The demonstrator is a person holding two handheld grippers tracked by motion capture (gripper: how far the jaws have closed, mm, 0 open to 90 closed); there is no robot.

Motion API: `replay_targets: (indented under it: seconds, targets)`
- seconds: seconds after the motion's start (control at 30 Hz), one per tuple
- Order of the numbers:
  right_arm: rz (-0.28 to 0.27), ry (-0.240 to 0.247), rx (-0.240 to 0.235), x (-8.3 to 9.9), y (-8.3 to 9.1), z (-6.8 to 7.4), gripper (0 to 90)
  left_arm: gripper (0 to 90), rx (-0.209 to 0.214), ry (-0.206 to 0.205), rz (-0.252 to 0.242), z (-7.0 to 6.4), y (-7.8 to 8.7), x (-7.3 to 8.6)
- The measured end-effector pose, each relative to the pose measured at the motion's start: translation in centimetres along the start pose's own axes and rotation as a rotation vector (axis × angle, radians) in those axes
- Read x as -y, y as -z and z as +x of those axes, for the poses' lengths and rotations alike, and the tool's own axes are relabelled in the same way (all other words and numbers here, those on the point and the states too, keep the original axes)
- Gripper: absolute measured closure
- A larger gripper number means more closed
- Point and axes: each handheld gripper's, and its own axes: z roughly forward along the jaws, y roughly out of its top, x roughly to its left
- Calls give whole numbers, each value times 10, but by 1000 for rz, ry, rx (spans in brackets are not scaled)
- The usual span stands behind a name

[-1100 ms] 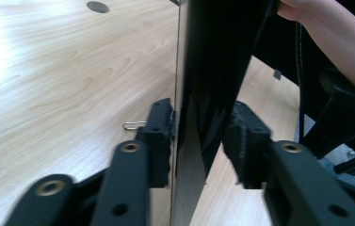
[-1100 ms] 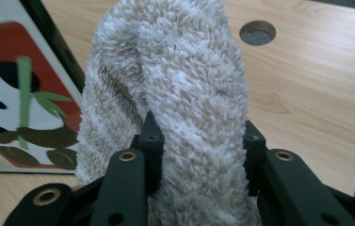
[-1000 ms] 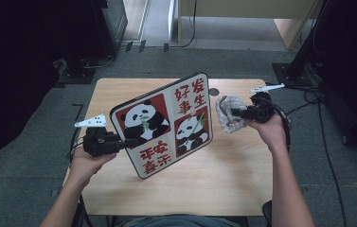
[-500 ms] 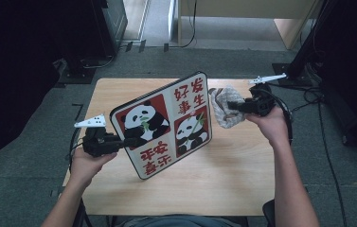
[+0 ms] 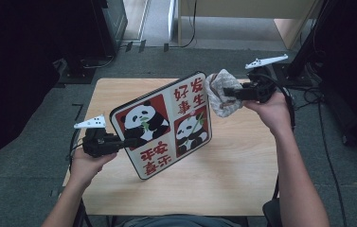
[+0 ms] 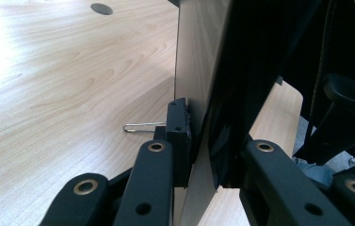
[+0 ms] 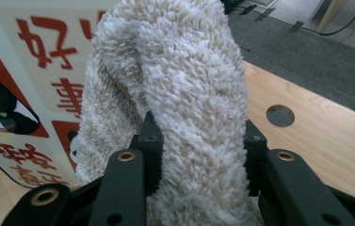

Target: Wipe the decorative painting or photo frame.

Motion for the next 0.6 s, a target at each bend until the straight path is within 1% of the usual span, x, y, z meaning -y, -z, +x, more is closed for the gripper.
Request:
replay_targets:
  seconds: [0.07, 0.1, 0.13, 0.17, 0.2, 0.37, 0.57, 0.6]
  targets:
    - [-5, 16, 0, -6, 1, 4, 636, 792, 0, -3, -3, 0, 0, 0]
    - [-10, 30, 5, -12, 2, 9, 635, 791, 4, -2, -3, 1, 0, 0]
    - [-10, 30, 5, -12, 2, 9, 635, 791, 3, -2, -2, 1, 0, 0]
    - [-12, 40, 10, -18, 2, 12, 635, 791, 4, -1, -1, 1, 0, 0]
    - [-12, 40, 10, -18, 2, 12, 635, 792, 4, -1, -1, 1, 0, 0]
    - [-11, 60, 17, -30, 0, 20, 635, 791, 5, 0, -4, 2, 0, 1]
    - [9, 72, 23, -30, -5, 22, 635, 792, 8, -5, -10, 3, 0, 1]
    - [12, 81, 22, -29, -6, 22, 635, 792, 6, -6, -13, 3, 0, 2]
